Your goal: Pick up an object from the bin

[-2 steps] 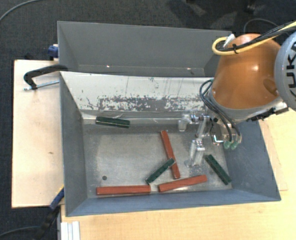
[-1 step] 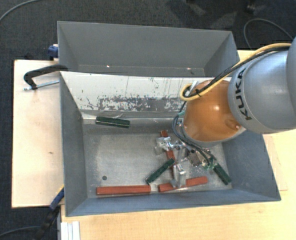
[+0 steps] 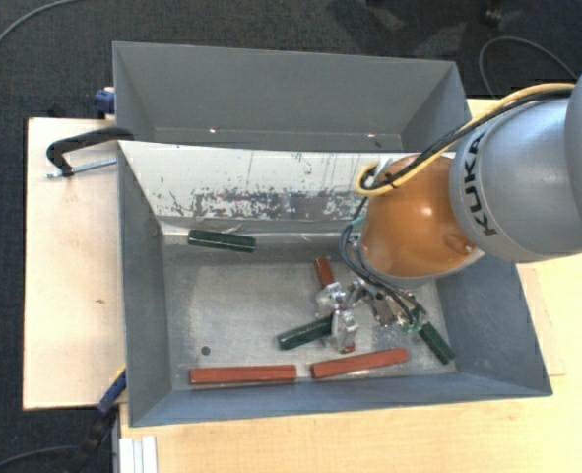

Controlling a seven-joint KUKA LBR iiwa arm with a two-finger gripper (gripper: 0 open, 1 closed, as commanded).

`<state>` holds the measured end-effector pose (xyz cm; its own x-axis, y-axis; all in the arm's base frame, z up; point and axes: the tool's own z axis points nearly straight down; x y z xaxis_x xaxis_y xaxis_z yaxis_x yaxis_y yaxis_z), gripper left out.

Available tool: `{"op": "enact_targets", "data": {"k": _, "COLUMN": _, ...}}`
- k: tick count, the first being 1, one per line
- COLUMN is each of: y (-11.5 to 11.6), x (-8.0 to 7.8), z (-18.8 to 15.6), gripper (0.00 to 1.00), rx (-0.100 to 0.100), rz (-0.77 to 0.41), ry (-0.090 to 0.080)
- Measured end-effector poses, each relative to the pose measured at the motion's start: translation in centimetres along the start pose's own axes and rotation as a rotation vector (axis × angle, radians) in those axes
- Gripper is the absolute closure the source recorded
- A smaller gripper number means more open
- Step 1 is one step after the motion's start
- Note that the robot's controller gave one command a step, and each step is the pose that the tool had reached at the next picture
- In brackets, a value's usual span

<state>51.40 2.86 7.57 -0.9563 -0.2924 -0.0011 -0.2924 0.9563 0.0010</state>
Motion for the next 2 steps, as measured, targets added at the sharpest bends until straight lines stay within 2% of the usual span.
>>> {"op": "enact_targets", "data": {"k": 1, "y": 0.34, "x": 0.01, "z": -15.66, "gripper": 1.0, "rx": 0.004, "rz": -0.015, "ry": -0.014}}
{"op": "enact_targets", "data": {"k": 2, "y": 0.36, "x": 0.17, "z": -15.2, "gripper": 0.0, "rx": 0.001, "rz": -0.014, "ry": -0.004}}
